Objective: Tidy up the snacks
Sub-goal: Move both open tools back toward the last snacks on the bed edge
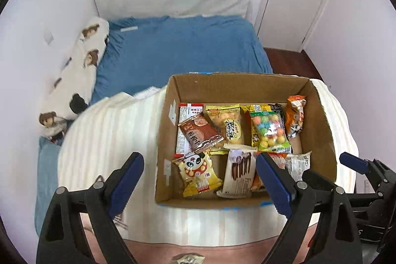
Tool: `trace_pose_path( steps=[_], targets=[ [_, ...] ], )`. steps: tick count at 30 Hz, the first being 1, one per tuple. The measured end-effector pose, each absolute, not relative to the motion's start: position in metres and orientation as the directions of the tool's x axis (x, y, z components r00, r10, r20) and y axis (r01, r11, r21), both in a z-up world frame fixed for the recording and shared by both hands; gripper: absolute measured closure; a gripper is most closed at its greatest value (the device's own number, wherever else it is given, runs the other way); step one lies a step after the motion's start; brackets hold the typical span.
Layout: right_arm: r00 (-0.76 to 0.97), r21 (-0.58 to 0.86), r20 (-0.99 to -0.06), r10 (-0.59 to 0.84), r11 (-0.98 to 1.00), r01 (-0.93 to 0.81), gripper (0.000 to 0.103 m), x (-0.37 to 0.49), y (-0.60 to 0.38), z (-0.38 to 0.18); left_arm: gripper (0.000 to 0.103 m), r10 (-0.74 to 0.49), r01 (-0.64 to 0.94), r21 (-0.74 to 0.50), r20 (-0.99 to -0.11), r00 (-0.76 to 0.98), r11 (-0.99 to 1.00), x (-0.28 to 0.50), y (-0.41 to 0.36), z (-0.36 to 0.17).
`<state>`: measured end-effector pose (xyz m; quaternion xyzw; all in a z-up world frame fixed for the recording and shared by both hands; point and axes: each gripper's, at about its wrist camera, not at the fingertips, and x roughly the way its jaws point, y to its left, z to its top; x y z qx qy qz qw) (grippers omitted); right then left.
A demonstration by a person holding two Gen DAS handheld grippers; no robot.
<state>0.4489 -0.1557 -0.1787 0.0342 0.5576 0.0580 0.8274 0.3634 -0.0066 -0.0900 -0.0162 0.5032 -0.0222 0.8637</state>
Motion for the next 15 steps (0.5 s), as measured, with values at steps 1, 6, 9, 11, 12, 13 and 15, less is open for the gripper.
trace_pose_path(
  steps=[1, 6, 9, 11, 12, 13, 15],
  targets=[
    [0.384, 0.123, -0.913, 0.137, 0.991, -0.06, 0.006, 0.44, -0.156, -0.174, 0.01, -0.052, 0.026, -0.046, -0.863, 0.502, 0.999, 0.357, -0.008, -0.086],
    [0.442, 0.123, -0.886, 0.139, 0.99, -0.064, 0.006, 0.404, -0.157, -0.152, 0.01, -0.053, 0.038, -0.038, -0.832, 0.552, 0.999, 0.325, -0.014, -0.067],
    [0.47, 0.12, -0.872, 0.137, 0.991, -0.066, 0.006, 0.387, -0.159, -0.138, 0.01, -0.062, 0.037, -0.05, -0.817, 0.573, 0.998, 0.31, -0.015, -0.058],
    [0.483, 0.125, -0.864, 0.142, 0.99, -0.068, 0.006, 0.377, -0.16, -0.132, 0.01, -0.063, 0.039, -0.05, -0.806, 0.588, 0.998, 0.301, -0.016, -0.053],
    [0.49, 0.126, -0.86, 0.143, 0.99, -0.067, 0.006, 0.371, -0.161, -0.128, 0.01, -0.06, 0.035, -0.049, -0.799, 0.598, 0.998, 0.295, -0.016, -0.05],
    [0.497, 0.128, -0.856, 0.145, 0.989, -0.067, 0.006, 0.367, -0.161, -0.125, 0.01, -0.059, 0.033, -0.049, -0.795, 0.604, 0.998, 0.291, -0.016, -0.048],
    [0.516, 0.127, -0.845, 0.142, 0.99, -0.064, 0.006, 0.355, -0.163, -0.119, 0.01, -0.061, 0.027, -0.057, -0.786, 0.615, 0.998, 0.28, -0.014, -0.045]
  ],
)
